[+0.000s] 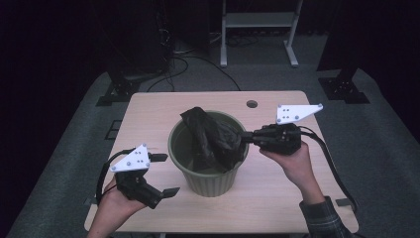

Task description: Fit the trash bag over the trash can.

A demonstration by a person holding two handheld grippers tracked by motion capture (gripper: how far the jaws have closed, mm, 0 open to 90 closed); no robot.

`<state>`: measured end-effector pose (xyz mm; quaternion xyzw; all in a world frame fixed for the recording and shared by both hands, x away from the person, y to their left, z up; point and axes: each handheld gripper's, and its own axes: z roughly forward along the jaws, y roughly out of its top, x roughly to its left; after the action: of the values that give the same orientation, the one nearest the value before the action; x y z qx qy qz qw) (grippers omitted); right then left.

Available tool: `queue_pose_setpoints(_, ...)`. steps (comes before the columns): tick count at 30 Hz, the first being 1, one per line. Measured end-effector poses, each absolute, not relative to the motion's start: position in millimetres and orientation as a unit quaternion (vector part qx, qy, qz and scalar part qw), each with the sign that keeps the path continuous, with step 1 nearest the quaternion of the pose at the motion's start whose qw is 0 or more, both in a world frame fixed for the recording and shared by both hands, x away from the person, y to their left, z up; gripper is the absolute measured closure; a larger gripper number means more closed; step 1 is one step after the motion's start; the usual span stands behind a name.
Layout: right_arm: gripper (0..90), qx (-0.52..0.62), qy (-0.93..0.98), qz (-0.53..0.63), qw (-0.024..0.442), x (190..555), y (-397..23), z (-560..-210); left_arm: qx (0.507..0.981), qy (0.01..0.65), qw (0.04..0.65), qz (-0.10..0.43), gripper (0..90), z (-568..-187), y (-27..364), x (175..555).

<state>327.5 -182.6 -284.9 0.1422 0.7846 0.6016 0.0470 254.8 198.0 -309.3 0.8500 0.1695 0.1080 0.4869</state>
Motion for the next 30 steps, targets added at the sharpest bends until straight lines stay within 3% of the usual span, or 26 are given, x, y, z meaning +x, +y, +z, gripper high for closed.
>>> queue_pose_setpoints(14, 89.8, 0.207, 0.785, 0.581, 0.057, 377.1, -192.1, -299.4, 0.847, 0.126, 0.505, 0.112, 0.0, -276.7, 172.0, 275.1)
queue_pose_setpoints(30, 89.8, 0.229, 0.787, 0.569, 0.058, 392.3, -194.5, -306.3, 0.848, 0.071, 0.514, 0.112, 0.0, -241.4, 137.1, 306.5)
